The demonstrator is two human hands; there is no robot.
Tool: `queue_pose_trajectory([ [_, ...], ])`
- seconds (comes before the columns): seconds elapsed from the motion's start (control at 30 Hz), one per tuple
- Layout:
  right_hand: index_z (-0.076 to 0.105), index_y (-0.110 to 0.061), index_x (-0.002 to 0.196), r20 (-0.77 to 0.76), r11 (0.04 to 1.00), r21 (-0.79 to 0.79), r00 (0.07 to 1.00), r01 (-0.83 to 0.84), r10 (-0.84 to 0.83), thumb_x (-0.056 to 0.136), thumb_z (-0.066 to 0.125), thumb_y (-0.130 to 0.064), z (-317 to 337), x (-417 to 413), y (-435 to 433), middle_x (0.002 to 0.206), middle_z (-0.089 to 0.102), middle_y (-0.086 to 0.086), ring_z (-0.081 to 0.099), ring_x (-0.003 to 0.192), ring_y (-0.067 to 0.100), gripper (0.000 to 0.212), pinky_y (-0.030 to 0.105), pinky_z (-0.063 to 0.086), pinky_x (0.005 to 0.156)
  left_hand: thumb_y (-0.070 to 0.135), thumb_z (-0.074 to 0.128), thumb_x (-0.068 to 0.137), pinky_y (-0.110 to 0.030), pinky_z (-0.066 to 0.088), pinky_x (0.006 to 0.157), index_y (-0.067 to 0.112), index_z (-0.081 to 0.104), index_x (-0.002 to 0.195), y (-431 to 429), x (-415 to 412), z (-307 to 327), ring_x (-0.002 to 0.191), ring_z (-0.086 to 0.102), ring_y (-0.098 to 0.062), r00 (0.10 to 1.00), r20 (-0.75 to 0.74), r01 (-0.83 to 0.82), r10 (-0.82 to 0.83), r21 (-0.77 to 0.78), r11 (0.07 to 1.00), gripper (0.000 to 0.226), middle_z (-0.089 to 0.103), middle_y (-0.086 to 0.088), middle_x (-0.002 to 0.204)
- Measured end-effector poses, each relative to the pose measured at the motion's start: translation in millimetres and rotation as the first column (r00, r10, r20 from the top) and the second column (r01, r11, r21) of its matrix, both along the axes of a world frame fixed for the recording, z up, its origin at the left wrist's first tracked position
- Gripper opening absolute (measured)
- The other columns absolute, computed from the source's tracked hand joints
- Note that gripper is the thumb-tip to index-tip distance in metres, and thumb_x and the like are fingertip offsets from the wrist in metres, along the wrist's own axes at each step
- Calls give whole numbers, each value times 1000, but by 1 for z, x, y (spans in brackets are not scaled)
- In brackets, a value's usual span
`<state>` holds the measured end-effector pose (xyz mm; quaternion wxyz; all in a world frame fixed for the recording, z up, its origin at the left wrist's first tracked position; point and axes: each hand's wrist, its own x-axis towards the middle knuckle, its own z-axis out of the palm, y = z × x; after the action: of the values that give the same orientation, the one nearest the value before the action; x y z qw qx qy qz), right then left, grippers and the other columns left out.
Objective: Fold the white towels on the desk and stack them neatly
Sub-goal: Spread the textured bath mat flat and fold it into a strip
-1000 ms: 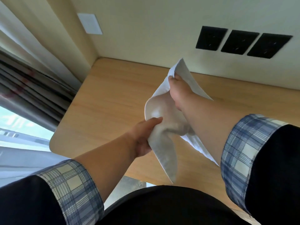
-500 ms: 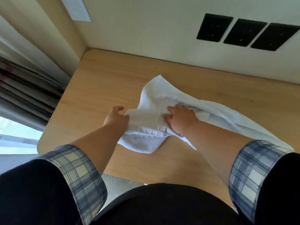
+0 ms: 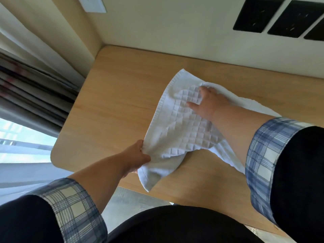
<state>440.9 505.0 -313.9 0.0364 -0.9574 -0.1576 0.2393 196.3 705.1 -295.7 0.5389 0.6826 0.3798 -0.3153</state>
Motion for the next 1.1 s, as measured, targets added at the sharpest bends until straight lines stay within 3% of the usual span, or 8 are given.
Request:
queue_pose_trajectory([
  [0.1, 9, -34, 157, -16, 997, -58, 998, -54, 53, 79, 44, -84, -4, 11, 6, 165, 5, 6, 11, 149, 39, 100, 58, 16, 119, 7, 60, 79, -34, 53, 68, 25, 41, 132, 10, -3, -1, 88, 63, -23, 998, 30, 51, -58, 201, 978, 60, 64, -7, 101],
  [0.2, 10, -40, 156, -69, 997, -65, 997, -29, 25, 74, 52, -85, -7, 14, 10, 165, -14, 2, -13, 150, 39, 102, 71, -1, 112, 13, 62, 78, -37, 54, 74, 36, 28, 140, 14, -5, -3, 86, 63, -20, 995, 69, 39, -69, 367, 929, 74, 62, -3, 105],
  [0.37, 14, -32, 157, -31, 988, 147, 999, 38, -34, 86, 44, -76, -4, -17, -8, 167, 6, 1, 2, 153, 27, 89, 63, 5, 117, 26, 63, 86, -43, 36, 104, 38, 23, 144, -6, 0, 1, 125, 40, -29, 929, 57, 198, -366, 757, 622, 72, 32, -5, 141],
  [0.5, 15, -29, 157, 71, 946, 284, 981, 154, -181, 95, 41, -60, 1, -79, -58, 165, 17, -1, 5, 153, 21, 74, 55, 2, 121, 27, 55, 92, -38, 30, 108, 36, 31, 142, -36, 22, 11, 128, 33, -24, 724, 114, 310, -681, 828, 468, 57, 33, 1, 142],
  [0.63, 14, -33, 157, 47, 965, 188, 979, 186, -198, 94, 40, -60, 6, -135, -135, 166, 13, 1, 3, 153, 23, 73, 54, 0, 120, 30, 56, 93, -37, 33, 107, 36, 42, 141, -82, 51, 21, 131, 39, -23, 432, 148, 470, -890, 805, 362, 50, 43, 3, 142],
  [0.73, 14, -33, 157, 30, 927, 90, 929, 364, -368, 95, 36, -62, 13, -148, -198, 166, 9, 0, 0, 153, 24, 72, 53, 1, 121, 30, 57, 94, -37, 35, 106, 37, 45, 138, -123, 72, 27, 130, 41, -21, 301, 176, 548, -937, 772, 321, 47, 44, 5, 143],
  [0.9, 26, -27, 154, 4, 597, 146, 603, 789, -798, 94, 50, -54, 27, -166, -291, 164, 18, 4, 16, 150, 25, 70, 45, 17, 121, 32, 54, 96, -36, 35, 106, 37, 41, 141, -194, 95, 33, 132, 39, -21, 154, 151, 644, -976, 735, 215, 46, 39, 4, 148],
  [1.1, 39, -16, 143, -361, -119, 381, 29, 917, -932, 84, 65, -34, 25, -182, -361, 133, 54, 8, 57, 108, 32, 67, 44, 51, 92, 34, 51, 97, -35, 35, 106, 36, 39, 143, -278, 106, 38, 133, 38, -20, 31, 112, 688, -993, 719, 102, 47, 38, 5, 149],
])
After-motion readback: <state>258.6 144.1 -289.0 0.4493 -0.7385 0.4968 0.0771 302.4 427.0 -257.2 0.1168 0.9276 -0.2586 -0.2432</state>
